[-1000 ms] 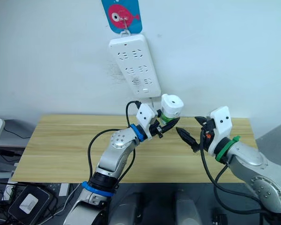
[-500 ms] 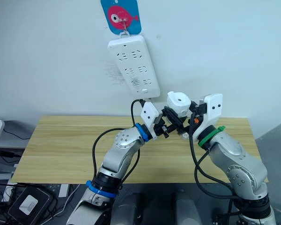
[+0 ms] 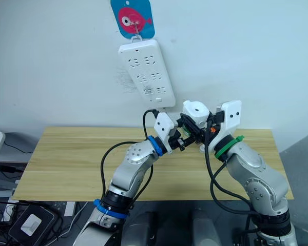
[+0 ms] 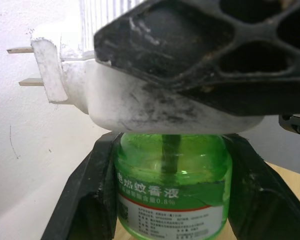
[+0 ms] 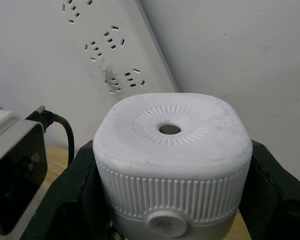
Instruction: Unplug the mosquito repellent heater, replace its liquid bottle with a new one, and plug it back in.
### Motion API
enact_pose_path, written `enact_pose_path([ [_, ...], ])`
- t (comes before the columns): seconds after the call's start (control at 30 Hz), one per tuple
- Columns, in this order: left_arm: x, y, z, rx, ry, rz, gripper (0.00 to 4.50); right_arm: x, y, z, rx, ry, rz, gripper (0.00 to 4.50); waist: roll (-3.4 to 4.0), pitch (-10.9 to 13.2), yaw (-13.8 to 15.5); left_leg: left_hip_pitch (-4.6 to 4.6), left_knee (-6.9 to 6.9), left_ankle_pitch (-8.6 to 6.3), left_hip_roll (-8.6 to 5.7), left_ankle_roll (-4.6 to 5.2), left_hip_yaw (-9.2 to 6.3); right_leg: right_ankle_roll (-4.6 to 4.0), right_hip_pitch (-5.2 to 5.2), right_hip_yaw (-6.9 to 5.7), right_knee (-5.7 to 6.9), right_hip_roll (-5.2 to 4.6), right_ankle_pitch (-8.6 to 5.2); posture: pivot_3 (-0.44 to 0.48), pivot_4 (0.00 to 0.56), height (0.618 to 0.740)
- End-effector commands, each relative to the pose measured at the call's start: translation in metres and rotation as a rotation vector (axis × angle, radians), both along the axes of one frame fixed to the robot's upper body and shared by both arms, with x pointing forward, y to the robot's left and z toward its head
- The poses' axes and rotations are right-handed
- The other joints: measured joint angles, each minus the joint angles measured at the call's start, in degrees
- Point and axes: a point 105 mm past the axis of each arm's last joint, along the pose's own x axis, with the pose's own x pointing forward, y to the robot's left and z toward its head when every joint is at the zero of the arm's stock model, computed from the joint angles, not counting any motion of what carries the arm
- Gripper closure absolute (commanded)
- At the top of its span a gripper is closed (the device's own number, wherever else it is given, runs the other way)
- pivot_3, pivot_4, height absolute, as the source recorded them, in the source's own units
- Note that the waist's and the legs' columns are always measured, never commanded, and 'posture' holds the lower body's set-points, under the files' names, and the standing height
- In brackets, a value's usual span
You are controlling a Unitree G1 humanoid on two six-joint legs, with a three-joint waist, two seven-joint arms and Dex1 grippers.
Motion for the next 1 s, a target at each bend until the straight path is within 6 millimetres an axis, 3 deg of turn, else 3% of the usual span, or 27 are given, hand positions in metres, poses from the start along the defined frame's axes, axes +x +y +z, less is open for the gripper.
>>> enact_pose_path([
  [0.03, -0.007, 0.007, 0.006, 0.001, -0.05, -0.011, 0.38, 0.0, -0.009, 0.008, -0.022, -0.067, -0.043, 1.47, 0.01, -0.1, 0.0, 0.0, 0.0, 0.0, 0.0, 0.0, 0.0, 0.0, 0.0, 0.0, 0.0, 0.0, 0.0, -0.041, 0.212, 0.74],
  [0.07, -0.007, 0.014, 0.003, 0.021, -0.062, 0.009, 0.04, 0.001, -0.012, 0.005, -0.039, -0.07, -0.056, 1.47, 0.04, -0.1, 0.0, 0.01, -0.02, 0.0, 0.0, 0.0, 0.01, 0.0, 0.0, 0.01, 0.0, 0.0, 0.0, -0.041, 0.212, 0.74],
  [0.2, -0.003, 0.042, -0.005, 0.037, -0.048, 0.126, 0.0, 0.003, -0.019, -0.003, -0.071, -0.065, -0.086, 1.47, 0.1, -0.4, 0.0, 0.04, -0.07, 0.0, 0.02, 0.0, -0.02, 0.0, 0.0, 0.04, 0.0, 0.0, 0.0, -0.031, 0.215, 0.74],
  [0.27, 0.0, 0.06, -0.006, 0.042, -0.042, 0.188, 0.0, 0.004, -0.021, -0.01, -0.17, -0.078, -0.1, 1.47, 0.1, -0.4, 0.1, 0.04, -0.05, -0.06, 0.02, 0.1, -0.02, 0.0, 0.0, 0.06, 0.0, 0.0, 0.0, -0.014, 0.214, 0.74],
  [0.4, 0.013, 0.108, 0.017, 0.003, -0.105, 0.344, 0.0, 0.004, -0.022, -0.016, -0.212, -0.086, -0.089, 1.47, 0.09, -0.5, 0.3, 0.04, -0.03, -0.09, 0.02, 0.16, -0.02, 0.0, 0.0, 0.04, 0.0, 0.0, 0.0, 0.011, 0.212, 0.74],
  [0.5, 0.021, 0.132, 0.039, 0.003, -0.169, 0.427, 0.0, 0.005, -0.024, -0.016, -0.209, -0.089, -0.093, 1.47, 0.09, -0.6, 0.3, 0.04, -0.04, -0.09, 0.03, 0.16, -0.06, 0.0, 0.0, 0.03, 0.01, 0.0, 0.0, 0.024, 0.212, 0.74],
  [0.7, 0.038, 0.136, 0.071, -0.004, -0.209, 0.369, 0.0, 0.008, -0.023, -0.01, -0.205, -0.108, -0.078, 1.47, 0.07, -0.6, 1.1, 0.02, -0.03, 0.02, -0.06, -0.03, -0.04, 0.0, 0.0, -0.03, 0.0, -0.01, 0.0, 0.034, 0.207, 0.74],
  [1.0, 0.065, 0.125, 0.088, 0.014, -0.139, 0.165, 0.0, 0.008, -0.016, 0.0, -0.198, -0.133, -0.054, 1.47, 0.08, -0.7, 1.5, 0.03, -0.04, 0.02, -0.06, -0.05, 0.0, 0.0, -0.03, -0.08, -0.01, 0.0, 0.0, 0.015, 0.205, 0.74],
])
